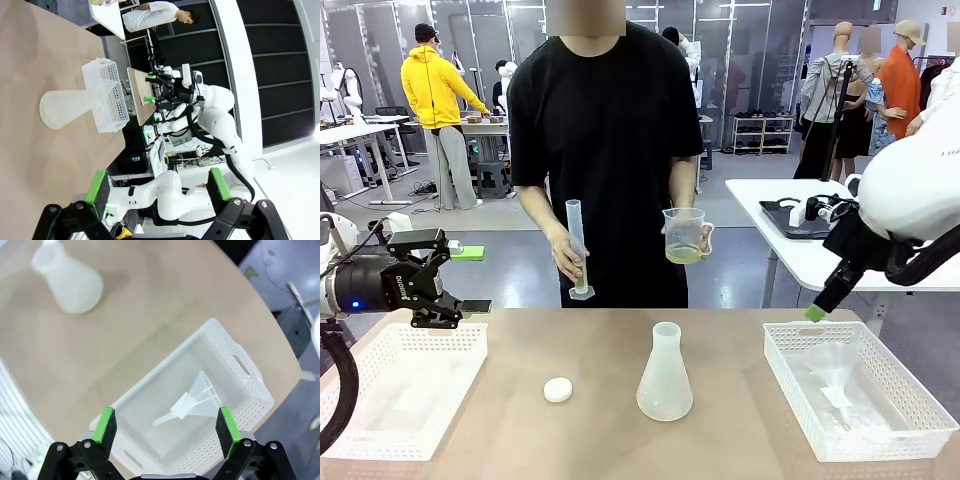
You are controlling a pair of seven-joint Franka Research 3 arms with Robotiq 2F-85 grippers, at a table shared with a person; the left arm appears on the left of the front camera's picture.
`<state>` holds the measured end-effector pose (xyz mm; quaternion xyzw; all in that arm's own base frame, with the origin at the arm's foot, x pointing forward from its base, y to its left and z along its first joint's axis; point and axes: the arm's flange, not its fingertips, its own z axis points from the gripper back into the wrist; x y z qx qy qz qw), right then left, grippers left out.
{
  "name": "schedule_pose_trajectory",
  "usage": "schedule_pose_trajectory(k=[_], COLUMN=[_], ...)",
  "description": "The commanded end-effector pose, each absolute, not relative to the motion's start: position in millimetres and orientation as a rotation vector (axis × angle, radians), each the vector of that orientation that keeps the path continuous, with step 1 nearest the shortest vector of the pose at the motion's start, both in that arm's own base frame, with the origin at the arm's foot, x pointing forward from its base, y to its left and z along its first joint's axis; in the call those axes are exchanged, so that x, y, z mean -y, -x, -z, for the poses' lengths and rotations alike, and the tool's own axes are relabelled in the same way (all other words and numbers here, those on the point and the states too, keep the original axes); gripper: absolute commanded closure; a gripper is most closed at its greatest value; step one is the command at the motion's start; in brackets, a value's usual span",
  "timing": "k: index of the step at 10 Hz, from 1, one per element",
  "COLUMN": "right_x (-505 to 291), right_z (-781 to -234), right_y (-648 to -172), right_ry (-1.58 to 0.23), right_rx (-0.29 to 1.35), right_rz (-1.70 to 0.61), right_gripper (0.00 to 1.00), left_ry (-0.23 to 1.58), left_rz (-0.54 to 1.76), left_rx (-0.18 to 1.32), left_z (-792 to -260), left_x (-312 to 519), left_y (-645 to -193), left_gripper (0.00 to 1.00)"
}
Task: Prepare the solutions needed for the experiment.
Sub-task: Pick up the Plastic Funnel and insert it into the Big flask.
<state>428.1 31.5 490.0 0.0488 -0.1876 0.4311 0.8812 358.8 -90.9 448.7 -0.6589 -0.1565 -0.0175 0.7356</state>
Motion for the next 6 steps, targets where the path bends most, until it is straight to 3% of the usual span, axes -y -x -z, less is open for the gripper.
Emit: schedule_pose_trajectory(k=[1, 6], right_x=[-23, -31], right_z=[-491, -493], right_y=[-430, -426], right_ry=[-0.083, -0.107], right_rx=[0.338, 0.363], right_rz=[-1.004, -0.959], right_gripper=[0.00, 0.00], left_ry=[1.469, 1.469], left_rz=[0.028, 0.028], left_rx=[0.335, 0.335], left_z=[-451, -451], left_x=[92, 92], left_y=[-359, -359], left_gripper=[0.00, 0.00])
